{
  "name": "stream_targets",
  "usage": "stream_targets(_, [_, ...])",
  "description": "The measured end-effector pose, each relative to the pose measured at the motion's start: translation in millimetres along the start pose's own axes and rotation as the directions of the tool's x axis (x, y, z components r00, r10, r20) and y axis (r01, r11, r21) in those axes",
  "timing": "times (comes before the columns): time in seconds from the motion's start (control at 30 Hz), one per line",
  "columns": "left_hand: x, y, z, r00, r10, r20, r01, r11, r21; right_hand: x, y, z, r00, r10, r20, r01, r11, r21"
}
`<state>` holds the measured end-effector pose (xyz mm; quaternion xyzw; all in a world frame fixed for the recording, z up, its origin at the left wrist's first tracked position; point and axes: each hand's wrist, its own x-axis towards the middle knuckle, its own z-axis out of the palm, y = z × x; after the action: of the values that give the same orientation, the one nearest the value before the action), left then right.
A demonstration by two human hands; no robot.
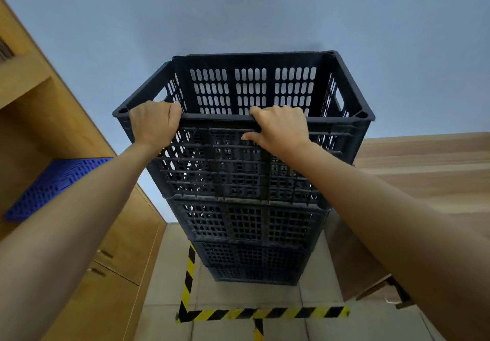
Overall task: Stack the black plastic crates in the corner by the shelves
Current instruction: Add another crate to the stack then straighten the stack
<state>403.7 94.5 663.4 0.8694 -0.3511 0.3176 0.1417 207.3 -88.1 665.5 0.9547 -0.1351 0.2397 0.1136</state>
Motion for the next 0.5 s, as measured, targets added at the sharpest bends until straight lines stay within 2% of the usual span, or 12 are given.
stream_targets(0.2, [26, -31, 23, 1.0, 0.012, 0.001, -0.012, 0.999, 0.031, 26, -20, 9, 1.0, 0.019, -0.014, -0.019, 1.0, 0.001])
stream_targets(0.5, [30, -29, 26, 0.998, -0.06, -0.013, 0.06, 0.998, -0.029, 36, -18, 11, 1.0, -0.01, -0.012, 0.01, 1.0, -0.01])
